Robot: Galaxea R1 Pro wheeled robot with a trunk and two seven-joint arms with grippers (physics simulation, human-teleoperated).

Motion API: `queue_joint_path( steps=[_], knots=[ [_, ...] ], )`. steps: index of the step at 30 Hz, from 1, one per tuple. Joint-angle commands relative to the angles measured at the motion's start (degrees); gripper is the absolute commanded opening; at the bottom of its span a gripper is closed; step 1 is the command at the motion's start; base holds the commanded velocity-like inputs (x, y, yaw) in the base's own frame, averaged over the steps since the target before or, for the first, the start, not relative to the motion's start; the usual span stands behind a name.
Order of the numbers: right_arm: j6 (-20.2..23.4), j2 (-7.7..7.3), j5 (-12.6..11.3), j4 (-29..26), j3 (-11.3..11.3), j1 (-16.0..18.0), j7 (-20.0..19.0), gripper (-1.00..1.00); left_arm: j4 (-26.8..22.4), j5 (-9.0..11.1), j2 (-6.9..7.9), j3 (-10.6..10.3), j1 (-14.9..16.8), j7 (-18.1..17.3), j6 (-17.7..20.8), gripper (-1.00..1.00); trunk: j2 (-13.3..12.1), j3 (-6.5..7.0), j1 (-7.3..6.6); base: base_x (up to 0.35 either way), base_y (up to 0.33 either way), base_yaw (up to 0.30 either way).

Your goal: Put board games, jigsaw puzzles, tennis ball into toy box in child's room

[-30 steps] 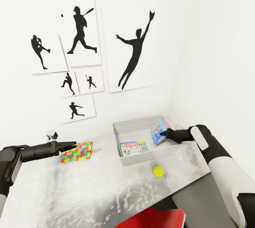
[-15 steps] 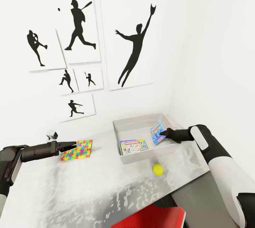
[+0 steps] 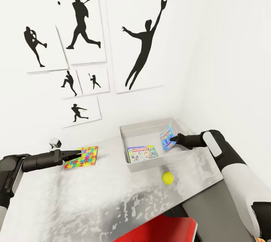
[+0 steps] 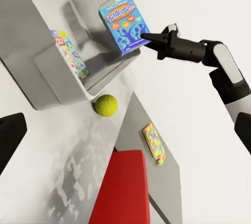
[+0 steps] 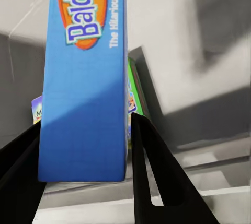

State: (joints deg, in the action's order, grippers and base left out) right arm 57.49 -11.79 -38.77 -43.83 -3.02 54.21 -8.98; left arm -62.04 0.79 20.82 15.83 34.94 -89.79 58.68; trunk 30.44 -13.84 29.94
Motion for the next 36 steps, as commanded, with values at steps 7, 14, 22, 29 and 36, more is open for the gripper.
queue_joint_path(
  steps=[7,14,22,29,36],
  knots=[
    [0.08,0.09,0.60,0.01,-1.64,2.00,-0.55,-1.00,-0.02,0.00,0.01,0.01,0.04,-0.21,0.61,1.00,0.10,-0.75,0.02,0.000,0.000,0.000],
    [0.00,0.10,0.60,-0.01,-3.03,2.74,-0.51,-1.00,-0.02,0.00,0.06,0.01,0.04,-0.21,0.61,1.00,0.10,-1.40,0.02,0.000,0.000,0.000],
    [-0.86,0.11,0.62,0.04,-5.30,2.83,-0.51,-1.00,-0.02,0.00,0.18,0.06,0.04,-0.21,0.61,1.00,0.10,-2.14,0.02,0.000,0.000,0.000],
    [-1.54,0.10,0.62,0.06,-6.53,2.83,-0.54,-1.00,-0.02,0.00,0.19,0.08,0.04,-0.21,0.63,1.00,0.10,-2.78,0.02,0.000,0.000,0.000],
    [-1.64,0.10,0.64,0.06,-6.62,2.86,-0.54,-1.00,-0.02,0.00,0.19,0.08,0.04,-0.21,0.58,1.00,0.10,-3.43,0.02,0.000,0.000,0.000]
  ],
)
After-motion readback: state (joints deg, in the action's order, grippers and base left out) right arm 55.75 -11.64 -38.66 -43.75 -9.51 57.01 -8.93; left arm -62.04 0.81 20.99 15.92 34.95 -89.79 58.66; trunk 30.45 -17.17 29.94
